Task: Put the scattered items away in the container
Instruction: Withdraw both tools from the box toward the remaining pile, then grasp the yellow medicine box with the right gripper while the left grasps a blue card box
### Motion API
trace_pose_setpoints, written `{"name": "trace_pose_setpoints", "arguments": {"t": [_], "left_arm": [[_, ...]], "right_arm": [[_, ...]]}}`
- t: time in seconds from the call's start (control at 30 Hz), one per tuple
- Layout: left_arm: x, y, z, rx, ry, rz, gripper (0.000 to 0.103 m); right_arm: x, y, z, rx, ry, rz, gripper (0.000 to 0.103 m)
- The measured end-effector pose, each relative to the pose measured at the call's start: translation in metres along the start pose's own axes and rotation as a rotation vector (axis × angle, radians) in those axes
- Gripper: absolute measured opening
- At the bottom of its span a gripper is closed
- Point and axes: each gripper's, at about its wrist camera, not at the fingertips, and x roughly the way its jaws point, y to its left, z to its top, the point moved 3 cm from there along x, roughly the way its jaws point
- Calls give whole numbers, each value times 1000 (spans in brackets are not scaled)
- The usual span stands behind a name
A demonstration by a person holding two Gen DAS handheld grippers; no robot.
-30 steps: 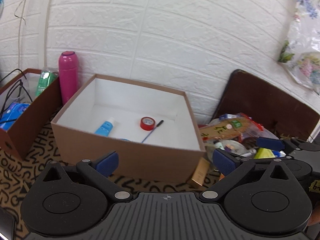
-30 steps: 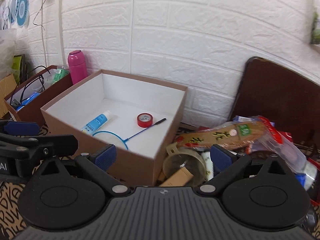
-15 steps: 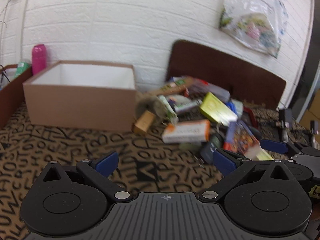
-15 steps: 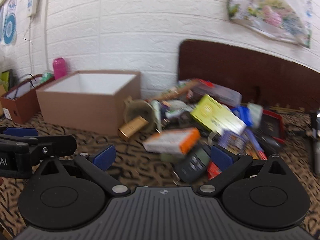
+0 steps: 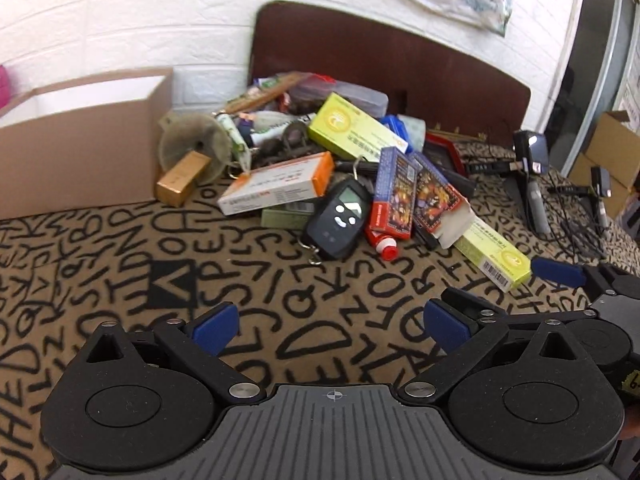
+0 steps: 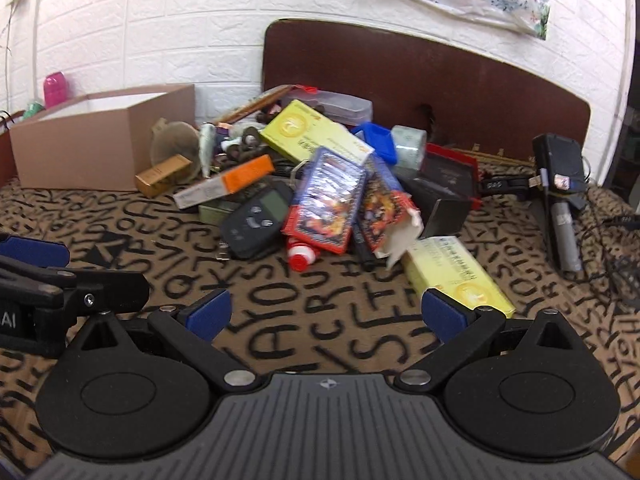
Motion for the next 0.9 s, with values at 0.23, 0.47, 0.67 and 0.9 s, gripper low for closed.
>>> {"name": "trace_pose_setpoints", "arguments": {"t": [0.23, 0.47, 0.67, 0.9], "left_arm": [[35, -17, 18, 56, 6, 1, 97], [78, -28, 38, 62, 56, -37, 87], [114, -45, 62, 67, 58, -69, 75], [149, -57, 79, 64, 58, -97, 70]], "right_arm": [[25, -41, -4, 30, 32, -67, 101], [50, -80, -16, 83, 90, -129, 101], [67, -92, -22, 88, 121, -131, 101], [80, -99, -24, 130, 142, -79, 94]]}}
